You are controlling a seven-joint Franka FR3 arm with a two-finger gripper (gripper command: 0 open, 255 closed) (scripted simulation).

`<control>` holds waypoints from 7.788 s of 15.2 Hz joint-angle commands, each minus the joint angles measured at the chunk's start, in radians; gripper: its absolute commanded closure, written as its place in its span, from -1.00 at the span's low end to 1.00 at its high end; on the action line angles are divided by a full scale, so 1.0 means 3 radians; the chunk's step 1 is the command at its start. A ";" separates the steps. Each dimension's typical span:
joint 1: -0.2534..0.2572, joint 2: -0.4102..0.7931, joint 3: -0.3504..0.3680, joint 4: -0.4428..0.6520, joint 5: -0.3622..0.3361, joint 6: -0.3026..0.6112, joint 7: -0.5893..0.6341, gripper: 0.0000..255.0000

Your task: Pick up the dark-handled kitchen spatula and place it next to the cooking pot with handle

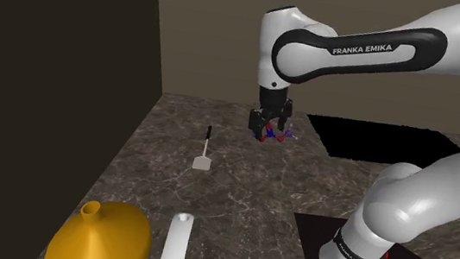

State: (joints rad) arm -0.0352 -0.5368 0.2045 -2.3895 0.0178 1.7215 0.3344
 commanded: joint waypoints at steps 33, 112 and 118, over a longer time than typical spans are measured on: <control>-0.0261 0.2561 0.0327 0.1174 -0.0614 0.1883 0.2693 -1.00; 0.0283 -0.0417 0.0666 0.0369 0.0550 -0.0143 0.2933 1.00; 0.0550 -0.0962 0.0817 0.0124 0.0811 -0.0414 0.3213 1.00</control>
State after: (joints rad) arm 0.1164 -0.8006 0.4403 -2.3409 0.2471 1.6096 1.2819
